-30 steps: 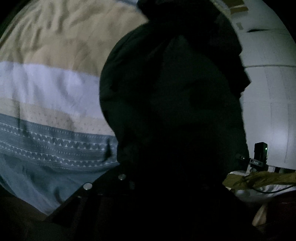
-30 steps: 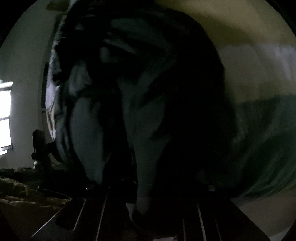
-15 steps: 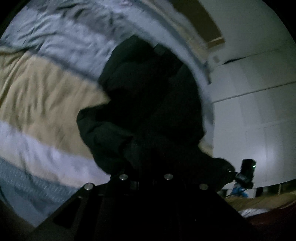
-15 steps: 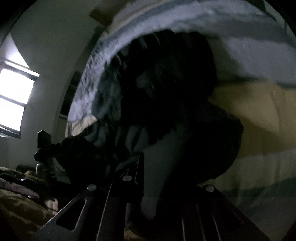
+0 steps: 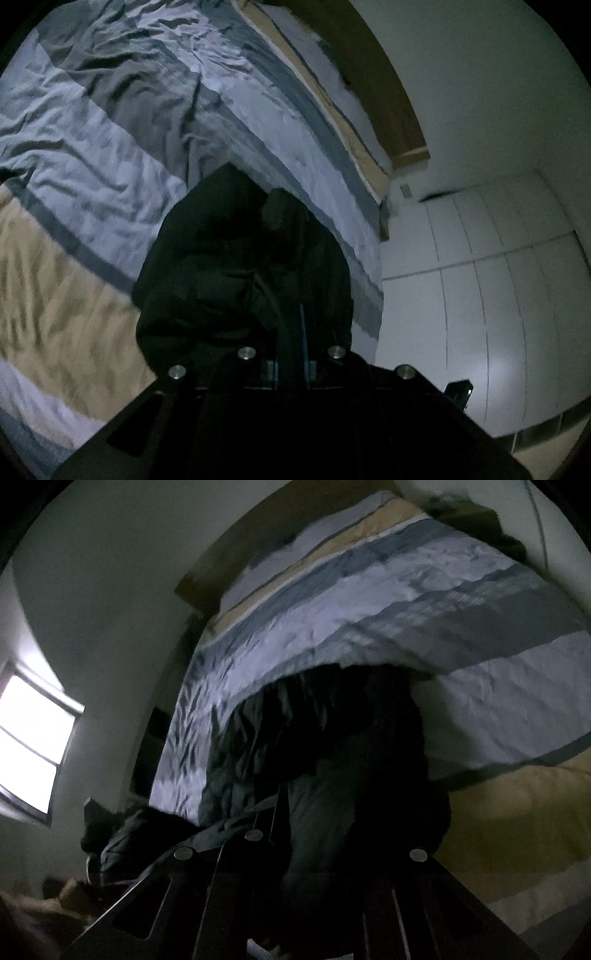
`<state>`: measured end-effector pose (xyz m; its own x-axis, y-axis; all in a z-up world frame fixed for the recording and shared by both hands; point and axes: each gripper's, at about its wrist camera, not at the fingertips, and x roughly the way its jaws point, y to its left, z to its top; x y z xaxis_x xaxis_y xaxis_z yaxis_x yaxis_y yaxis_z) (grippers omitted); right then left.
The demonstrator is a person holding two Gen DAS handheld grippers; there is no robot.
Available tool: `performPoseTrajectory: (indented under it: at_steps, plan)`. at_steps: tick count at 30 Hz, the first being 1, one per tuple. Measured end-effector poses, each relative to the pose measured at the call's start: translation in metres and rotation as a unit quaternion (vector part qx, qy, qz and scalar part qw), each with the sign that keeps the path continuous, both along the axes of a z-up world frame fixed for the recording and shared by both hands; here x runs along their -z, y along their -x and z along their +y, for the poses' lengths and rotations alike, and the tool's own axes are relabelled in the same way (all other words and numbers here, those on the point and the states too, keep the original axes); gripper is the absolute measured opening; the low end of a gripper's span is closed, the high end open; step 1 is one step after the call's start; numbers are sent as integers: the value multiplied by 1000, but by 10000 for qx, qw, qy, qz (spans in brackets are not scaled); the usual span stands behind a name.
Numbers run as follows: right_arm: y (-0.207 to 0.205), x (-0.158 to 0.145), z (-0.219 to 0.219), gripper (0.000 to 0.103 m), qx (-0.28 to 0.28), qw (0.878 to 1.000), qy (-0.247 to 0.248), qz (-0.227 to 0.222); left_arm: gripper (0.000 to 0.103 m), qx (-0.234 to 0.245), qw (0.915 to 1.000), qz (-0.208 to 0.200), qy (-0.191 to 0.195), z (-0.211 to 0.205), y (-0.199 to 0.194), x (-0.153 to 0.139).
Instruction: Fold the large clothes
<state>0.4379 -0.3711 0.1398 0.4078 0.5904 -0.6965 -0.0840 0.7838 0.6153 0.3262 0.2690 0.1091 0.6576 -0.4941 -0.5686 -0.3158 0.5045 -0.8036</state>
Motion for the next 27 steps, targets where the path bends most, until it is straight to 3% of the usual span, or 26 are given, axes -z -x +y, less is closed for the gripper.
performPoseTrajectory:
  at_steps: [9, 19, 27]
  plan:
    - [-77, 29, -4, 15, 1132, 9907, -580, 481, 8, -632, 9958, 535, 402, 31, -80, 44]
    - [-164, 76, 1, 23, 1792, 9787, -191, 979, 8, -955, 9895, 1068, 201, 52, -163, 96]
    - [-206, 122, 4, 30, 1904, 9723, 197, 1344, 17, -755, 9876, 1371, -122, 52, -221, 134]
